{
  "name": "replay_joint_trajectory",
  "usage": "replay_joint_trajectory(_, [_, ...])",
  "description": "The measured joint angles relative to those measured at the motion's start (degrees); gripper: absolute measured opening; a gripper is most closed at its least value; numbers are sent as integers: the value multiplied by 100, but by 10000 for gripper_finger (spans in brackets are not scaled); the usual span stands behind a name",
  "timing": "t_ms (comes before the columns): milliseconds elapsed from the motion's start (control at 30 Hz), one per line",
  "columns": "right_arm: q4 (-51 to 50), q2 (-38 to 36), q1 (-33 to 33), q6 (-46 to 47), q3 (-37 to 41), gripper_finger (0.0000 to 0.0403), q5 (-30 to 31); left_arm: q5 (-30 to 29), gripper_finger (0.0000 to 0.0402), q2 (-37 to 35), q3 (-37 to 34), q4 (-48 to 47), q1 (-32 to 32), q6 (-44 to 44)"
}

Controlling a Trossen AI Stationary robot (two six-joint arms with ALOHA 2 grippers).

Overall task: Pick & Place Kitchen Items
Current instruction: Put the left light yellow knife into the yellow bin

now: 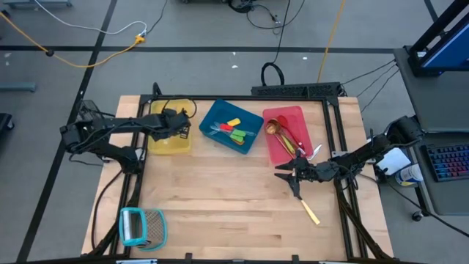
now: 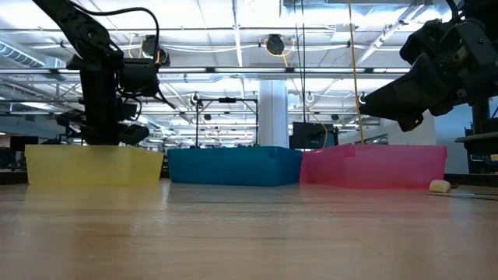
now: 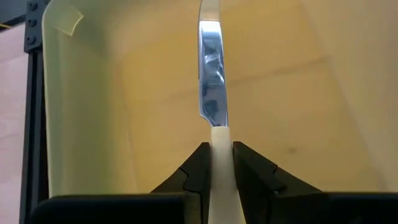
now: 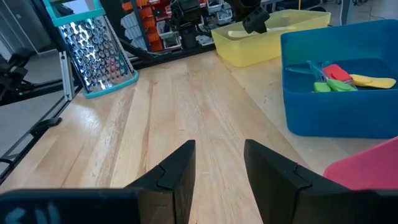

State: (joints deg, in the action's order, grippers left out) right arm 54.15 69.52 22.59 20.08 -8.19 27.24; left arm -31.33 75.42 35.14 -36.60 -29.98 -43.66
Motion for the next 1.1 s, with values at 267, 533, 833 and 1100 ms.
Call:
replay_joint_trajectory(267, [0, 0, 2, 13, 0, 130, 0, 356, 57, 0, 1, -154, -13, -466])
replay_joint_trajectory(533, [0, 0, 0, 22, 0, 130, 0, 599, 58, 2, 2, -627, -190, -1008])
replay_joint_trajectory(833, [0, 0, 0, 22, 0, 130, -2, 540, 58, 4, 2, -625, -190, -938])
replay_joint_trajectory(1100, [0, 0, 0, 22, 0, 130, -1, 568, 84, 4, 2, -623, -188, -903])
